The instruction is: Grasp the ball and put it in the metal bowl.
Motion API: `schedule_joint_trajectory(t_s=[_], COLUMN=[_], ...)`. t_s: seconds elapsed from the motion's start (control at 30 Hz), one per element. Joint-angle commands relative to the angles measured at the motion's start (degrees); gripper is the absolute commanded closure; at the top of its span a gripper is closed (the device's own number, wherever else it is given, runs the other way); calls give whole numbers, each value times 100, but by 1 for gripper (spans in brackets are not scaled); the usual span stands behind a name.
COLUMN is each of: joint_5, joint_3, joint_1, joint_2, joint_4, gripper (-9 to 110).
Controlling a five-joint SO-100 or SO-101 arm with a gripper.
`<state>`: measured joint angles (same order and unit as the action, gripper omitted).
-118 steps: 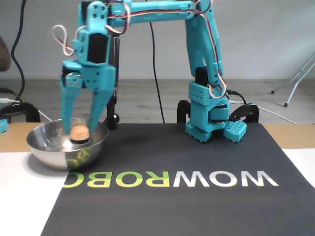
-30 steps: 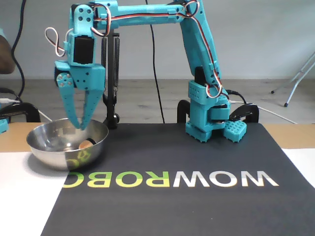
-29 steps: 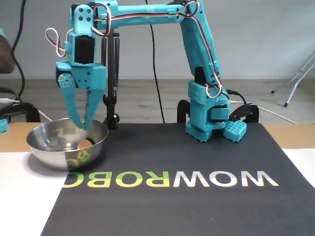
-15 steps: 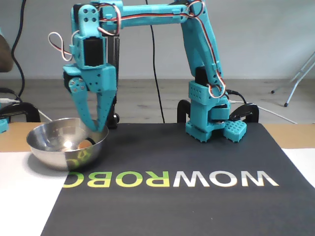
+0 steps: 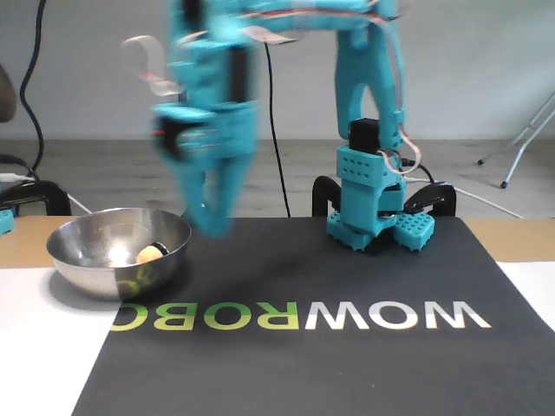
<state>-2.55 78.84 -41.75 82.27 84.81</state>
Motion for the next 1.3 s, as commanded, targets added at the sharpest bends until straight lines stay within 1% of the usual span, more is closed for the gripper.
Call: schedule_joint_trajectory(t_s=[0.0, 0.37, 0.63, 0.87, 1.27], joint_5=[26, 35, 633, 932, 940], joint_3=[378, 1160, 1626, 2874, 5739], joint_1=[422, 2145, 3261, 3656, 3876], joint_2=[703, 1529, 1863, 2962, 5871], joint_4=[-44, -53, -378, -1477, -3586], gripper=[101, 101, 101, 101, 101])
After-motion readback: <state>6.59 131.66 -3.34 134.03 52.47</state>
